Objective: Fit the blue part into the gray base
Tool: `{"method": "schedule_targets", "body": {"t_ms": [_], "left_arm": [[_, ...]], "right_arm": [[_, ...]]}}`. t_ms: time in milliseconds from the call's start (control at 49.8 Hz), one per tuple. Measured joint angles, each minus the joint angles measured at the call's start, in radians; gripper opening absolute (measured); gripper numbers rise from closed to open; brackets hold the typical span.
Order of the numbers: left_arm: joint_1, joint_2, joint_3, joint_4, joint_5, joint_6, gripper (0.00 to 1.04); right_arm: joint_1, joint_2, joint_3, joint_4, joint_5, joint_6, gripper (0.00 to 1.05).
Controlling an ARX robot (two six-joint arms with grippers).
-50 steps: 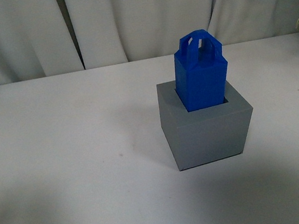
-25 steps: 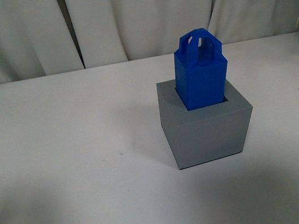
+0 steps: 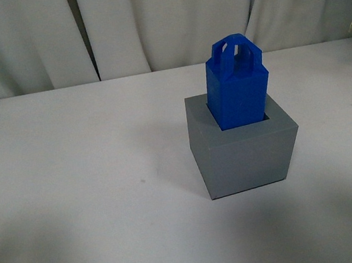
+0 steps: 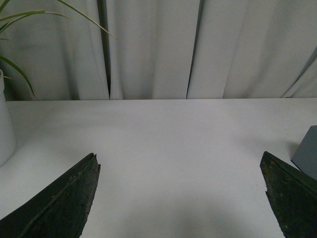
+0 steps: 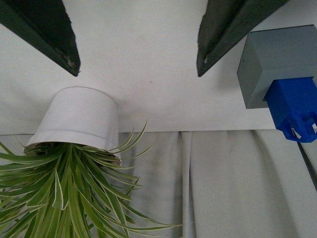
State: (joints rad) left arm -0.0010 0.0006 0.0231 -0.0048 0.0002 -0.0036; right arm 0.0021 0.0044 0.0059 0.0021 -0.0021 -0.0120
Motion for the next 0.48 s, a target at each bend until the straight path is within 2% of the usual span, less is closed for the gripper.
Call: {"method": "schedule_targets", "body": {"t_ms": [100,141,181,482], "left_arm": [[0.0,0.0,0.0,0.0,0.0,0.0,0.99],[0.0,0.0,0.0,0.0,0.0,0.0,0.99],[0.0,0.0,0.0,0.0,0.0,0.0,0.99],[0.0,0.0,0.0,0.0,0.0,0.0,0.99]], "right_arm": [[0.0,0.0,0.0,0.0,0.0,0.0,0.94],[0.0,0.0,0.0,0.0,0.0,0.001,0.99],[0.0,0.0,0.0,0.0,0.0,0.001,0.97],[0.0,0.0,0.0,0.0,0.0,0.001,0.97]]}}
